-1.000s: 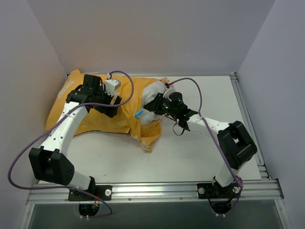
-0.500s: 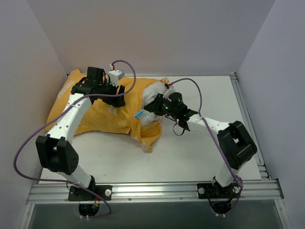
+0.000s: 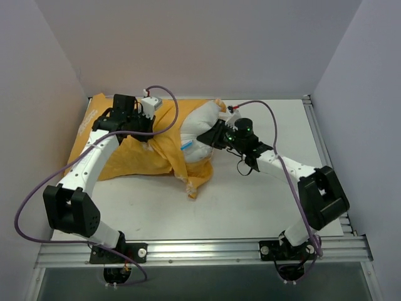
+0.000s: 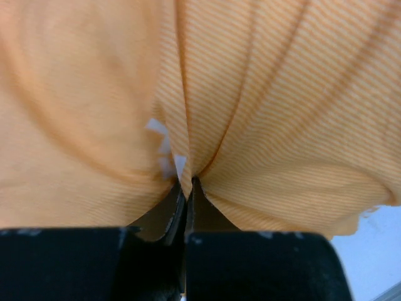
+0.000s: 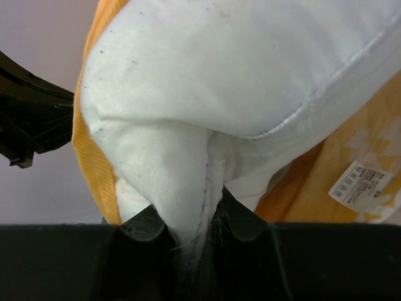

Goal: Remove the pillowcase from the pillow

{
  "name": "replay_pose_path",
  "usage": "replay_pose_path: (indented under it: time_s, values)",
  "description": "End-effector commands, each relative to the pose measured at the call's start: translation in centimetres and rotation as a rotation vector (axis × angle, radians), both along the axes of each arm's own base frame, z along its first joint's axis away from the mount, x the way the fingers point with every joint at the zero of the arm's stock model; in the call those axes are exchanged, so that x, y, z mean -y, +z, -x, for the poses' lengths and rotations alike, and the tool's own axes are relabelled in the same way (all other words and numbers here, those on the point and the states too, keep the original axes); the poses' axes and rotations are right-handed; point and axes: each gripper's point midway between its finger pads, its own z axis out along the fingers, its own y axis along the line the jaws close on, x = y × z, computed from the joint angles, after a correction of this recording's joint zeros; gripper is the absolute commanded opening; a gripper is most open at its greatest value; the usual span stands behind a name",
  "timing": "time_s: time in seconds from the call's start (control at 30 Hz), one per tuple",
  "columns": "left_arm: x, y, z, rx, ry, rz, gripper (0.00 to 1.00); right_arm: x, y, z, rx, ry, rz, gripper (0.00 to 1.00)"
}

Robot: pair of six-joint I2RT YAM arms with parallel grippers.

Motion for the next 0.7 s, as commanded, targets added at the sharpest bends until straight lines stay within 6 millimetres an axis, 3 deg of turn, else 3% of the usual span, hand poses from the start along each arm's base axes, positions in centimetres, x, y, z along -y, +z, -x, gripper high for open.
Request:
replay_pose_path:
  time_s: [0.0, 0.07, 0.1, 0.13, 0.17, 0.2, 0.27, 0.33, 0.47, 0.5, 0.57, 0.63, 0.67]
  values:
    - [-8.4, -0.7, -0.1, 0.036, 0.158, -0.234, 0.02, 4.5, 8.3, -0.3, 0.164, -0.053, -0.145, 0.00]
    - [-11.3, -1.2, -0.5, 0.026, 0.221, -0.261, 0.02, 6.0, 8.3, 0.5, 0.186, -0.064, -0.097, 0.00]
    - [-12.1, -1.1, -0.9, 0.032, 0.238, -0.261, 0.02, 6.5, 6.6, 1.3, 0.142, -0.065, -0.059, 0.00]
    - [-13.3, -1.4, -1.1, 0.022, 0.265, -0.263, 0.02, 7.1, 7.1, 2.1, 0.166, -0.066, -0.053, 0.00]
    - [-13.3, -1.3, -1.2, 0.025, 0.262, -0.260, 0.02, 7.3, 6.6, 2.8, 0.155, -0.066, -0.048, 0.00]
    - [-13.8, -1.5, -1.3, 0.022, 0.270, -0.264, 0.02, 7.6, 4.9, 3.6, 0.120, -0.066, -0.033, 0.00]
    - [-15.7, -1.9, -1.5, 0.006, 0.313, -0.275, 0.02, 8.4, 4.2, 4.7, 0.110, -0.073, -0.020, 0.00]
    - [-17.3, -2.6, -2.2, -0.006, 0.353, -0.298, 0.02, 9.2, 1.4, 6.0, 0.049, -0.078, 0.036, 0.00]
    - [-23.9, -4.0, -2.5, -0.047, 0.504, -0.321, 0.02, 11.1, -3.7, 8.6, -0.049, -0.088, 0.151, 0.00]
    - [-24.3, -4.3, -2.2, -0.066, 0.500, -0.317, 0.02, 11.4, -4.6, 8.9, -0.063, -0.092, 0.173, 0.00]
    - [-21.9, -4.5, -1.1, -0.088, 0.382, -0.243, 0.02, 11.3, -6.7, 9.8, -0.099, -0.089, 0.226, 0.00]
    - [-18.2, -3.3, -0.1, -0.060, 0.267, -0.159, 0.03, 9.3, -8.3, 11.2, -0.097, -0.031, 0.285, 0.00]
    - [-15.9, -3.2, 0.7, -0.073, 0.191, -0.107, 0.14, 8.5, -8.6, 11.6, -0.092, -0.005, 0.298, 0.00]
